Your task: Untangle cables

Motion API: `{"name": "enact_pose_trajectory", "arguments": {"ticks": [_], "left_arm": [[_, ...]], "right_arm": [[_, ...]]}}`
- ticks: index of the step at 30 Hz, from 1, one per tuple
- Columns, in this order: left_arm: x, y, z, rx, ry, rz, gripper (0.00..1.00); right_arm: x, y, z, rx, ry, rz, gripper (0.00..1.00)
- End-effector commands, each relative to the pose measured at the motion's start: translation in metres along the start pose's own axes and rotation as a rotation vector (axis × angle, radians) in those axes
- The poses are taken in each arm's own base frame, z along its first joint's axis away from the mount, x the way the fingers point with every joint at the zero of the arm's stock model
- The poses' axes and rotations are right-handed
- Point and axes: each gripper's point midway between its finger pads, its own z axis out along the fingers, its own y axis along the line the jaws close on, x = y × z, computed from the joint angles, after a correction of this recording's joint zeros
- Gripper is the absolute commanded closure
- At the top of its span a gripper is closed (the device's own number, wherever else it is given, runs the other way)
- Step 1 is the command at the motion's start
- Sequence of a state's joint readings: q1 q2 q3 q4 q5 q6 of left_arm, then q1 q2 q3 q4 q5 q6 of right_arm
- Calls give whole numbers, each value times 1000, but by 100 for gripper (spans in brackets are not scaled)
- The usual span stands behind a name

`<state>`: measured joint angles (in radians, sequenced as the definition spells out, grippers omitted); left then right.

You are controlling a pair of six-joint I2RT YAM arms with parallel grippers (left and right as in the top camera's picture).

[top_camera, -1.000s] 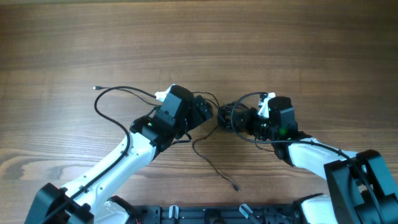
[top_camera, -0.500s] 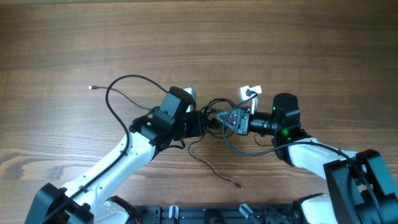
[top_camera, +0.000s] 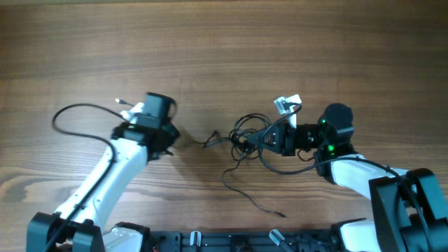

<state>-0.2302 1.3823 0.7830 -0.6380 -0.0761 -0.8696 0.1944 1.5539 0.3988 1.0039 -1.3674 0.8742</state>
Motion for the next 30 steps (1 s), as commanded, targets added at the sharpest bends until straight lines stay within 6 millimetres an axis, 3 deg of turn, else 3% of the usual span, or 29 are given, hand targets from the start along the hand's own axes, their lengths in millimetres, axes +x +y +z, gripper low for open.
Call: {"name": "enact_pose_trajectory", "arguments": {"ticks": [1, 3, 5, 6, 7, 8, 11, 13, 16, 19, 21, 23, 27, 30], "left_arm": [[27, -68, -21, 455, 235, 247, 96], [60, -112, -60, 794, 334, 486, 83], [82, -127, -71, 859, 357, 573, 44], [87, -130, -72, 860, 354, 595, 39], [86, -130, -61, 774, 329, 535, 42], [82, -128, -54, 721, 310, 488, 53], [90, -135, -54, 705, 297, 480, 96], [98, -137, -55, 707, 301, 511, 96], [90, -133, -51, 679, 276, 492, 96], [51, -116, -42, 639, 232, 380, 96], [31, -103, -37, 616, 217, 310, 96], [24, -102, -42, 657, 239, 278, 96], [41, -121, -57, 763, 284, 343, 91], [63, -142, -62, 789, 253, 448, 55]], "right_arm": [[-15, -16, 0, 80, -87, 36, 96], [-16, -18, 7, 99, -103, 44, 96], [-17, -28, 15, 147, -138, 123, 96], [-16, -29, 20, 157, -139, 120, 96], [-13, -26, 25, 147, -124, 114, 96], [-11, -24, 27, 140, -115, 111, 96], [-9, -23, 29, 138, -108, 100, 96], [-14, -29, 25, 168, -134, 56, 96], [-29, -57, -7, 279, -227, 91, 95], [-49, -102, -87, 475, -433, 215, 95], [-55, -104, -109, 487, -483, 225, 95], [-58, -102, -113, 472, -486, 225, 95], [-52, -99, -91, 451, -438, 238, 95], [-47, -103, -80, 467, -418, 258, 95]]}}
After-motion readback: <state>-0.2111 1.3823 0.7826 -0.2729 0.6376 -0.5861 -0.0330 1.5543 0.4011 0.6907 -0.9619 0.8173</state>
